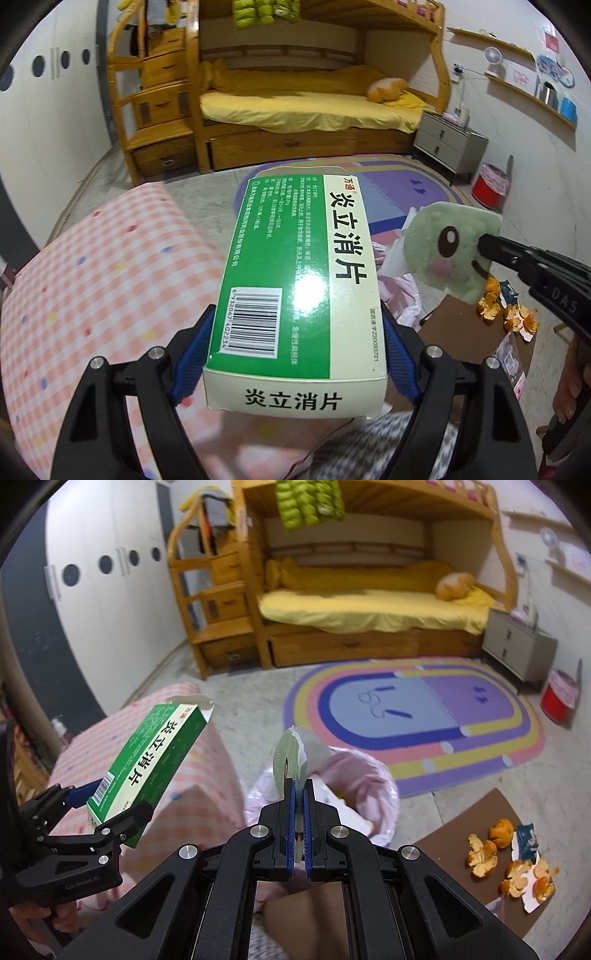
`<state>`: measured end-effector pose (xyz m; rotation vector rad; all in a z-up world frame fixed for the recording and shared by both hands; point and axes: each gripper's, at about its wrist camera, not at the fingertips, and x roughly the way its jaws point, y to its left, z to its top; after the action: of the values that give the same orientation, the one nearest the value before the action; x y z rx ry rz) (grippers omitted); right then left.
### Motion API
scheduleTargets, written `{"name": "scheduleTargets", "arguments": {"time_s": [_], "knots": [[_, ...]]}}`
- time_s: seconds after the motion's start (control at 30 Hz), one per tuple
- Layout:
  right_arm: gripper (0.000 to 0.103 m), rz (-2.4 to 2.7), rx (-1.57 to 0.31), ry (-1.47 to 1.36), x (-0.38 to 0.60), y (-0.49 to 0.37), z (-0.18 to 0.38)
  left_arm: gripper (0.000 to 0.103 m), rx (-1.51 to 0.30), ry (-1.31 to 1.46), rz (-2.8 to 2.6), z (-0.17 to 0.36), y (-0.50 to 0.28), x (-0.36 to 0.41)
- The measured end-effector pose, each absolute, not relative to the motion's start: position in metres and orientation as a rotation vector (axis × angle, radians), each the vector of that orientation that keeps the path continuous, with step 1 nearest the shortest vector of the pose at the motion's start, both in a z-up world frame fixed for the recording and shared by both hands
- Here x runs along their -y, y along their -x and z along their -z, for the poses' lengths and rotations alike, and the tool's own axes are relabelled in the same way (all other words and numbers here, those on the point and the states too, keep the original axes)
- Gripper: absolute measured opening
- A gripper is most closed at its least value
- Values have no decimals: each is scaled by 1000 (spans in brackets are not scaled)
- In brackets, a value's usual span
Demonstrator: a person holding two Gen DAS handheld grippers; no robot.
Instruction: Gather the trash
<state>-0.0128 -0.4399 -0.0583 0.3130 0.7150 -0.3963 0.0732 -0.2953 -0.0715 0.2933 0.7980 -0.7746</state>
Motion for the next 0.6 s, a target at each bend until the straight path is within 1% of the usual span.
{"name": "scheduleTargets", "arguments": {"time_s": [0.2,0.3,0.33,0.37,0.4,0.43,0.6], "knots": [[4,427,-745,-361,479,-11,78,79,-819,-284,822,81,-98,339],[9,411,-746,-409,498,-24,88,82,-809,-260,857,80,-108,356],[20,406,-742,-430,503,-27,91,84,-797,-249,865,79,-110,359],[27,410,-738,-445,508,-28,93,89,-785,-239,867,76,-112,361],[35,417,-729,-459,511,-27,94,92,-773,-228,864,73,-114,361],[37,418,-716,-473,513,-25,94,94,-760,-222,855,71,-114,358],[40,419,-714,-512,510,-11,92,96,-749,-241,766,68,-117,344]]}}
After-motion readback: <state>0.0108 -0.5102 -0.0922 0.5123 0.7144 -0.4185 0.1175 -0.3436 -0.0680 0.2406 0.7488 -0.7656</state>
